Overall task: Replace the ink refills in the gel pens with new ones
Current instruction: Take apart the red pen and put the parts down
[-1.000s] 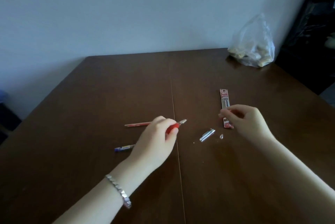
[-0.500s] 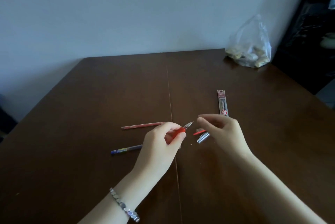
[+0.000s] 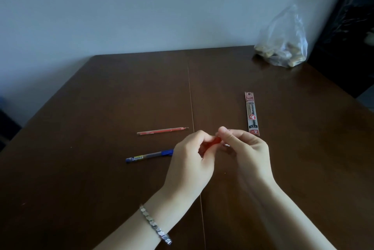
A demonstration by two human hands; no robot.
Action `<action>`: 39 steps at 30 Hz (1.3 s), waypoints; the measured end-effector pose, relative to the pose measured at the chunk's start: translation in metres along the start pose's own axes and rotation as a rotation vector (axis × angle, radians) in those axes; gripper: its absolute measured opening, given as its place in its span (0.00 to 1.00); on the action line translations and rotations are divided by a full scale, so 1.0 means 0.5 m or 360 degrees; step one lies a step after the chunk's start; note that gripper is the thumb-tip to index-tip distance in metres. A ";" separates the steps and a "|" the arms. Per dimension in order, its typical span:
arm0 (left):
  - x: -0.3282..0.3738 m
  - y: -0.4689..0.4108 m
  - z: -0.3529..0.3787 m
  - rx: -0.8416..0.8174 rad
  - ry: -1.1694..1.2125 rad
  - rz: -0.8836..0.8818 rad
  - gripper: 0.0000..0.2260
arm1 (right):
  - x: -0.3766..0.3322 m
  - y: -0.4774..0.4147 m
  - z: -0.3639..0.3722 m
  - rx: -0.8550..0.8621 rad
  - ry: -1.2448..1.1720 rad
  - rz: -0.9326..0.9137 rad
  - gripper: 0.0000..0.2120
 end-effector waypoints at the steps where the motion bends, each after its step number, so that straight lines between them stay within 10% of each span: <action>1: -0.001 0.002 0.001 -0.0004 0.0075 -0.0051 0.01 | -0.001 0.001 0.002 -0.0001 -0.0050 0.0001 0.06; 13: 0.009 -0.010 0.002 -0.0154 0.0032 -0.0103 0.04 | -0.013 0.008 -0.018 -0.0301 0.0167 0.0057 0.20; 16: 0.004 -0.005 0.002 -0.0164 0.0003 -0.0094 0.05 | -0.012 0.006 -0.023 -0.0349 0.0131 0.0095 0.06; 39: 0.002 0.007 0.001 -0.0257 -0.0099 -0.0074 0.06 | 0.005 0.005 -0.027 -0.0438 0.0177 0.0196 0.05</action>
Point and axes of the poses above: each hand's wrist, its own y-axis away from the middle knuckle, its own z-axis out of the palm, x = y × z, the point moved 5 cm from there along -y, towards the middle knuckle, and after that the axes turned 2 degrees about x, right-handed, at the moved point
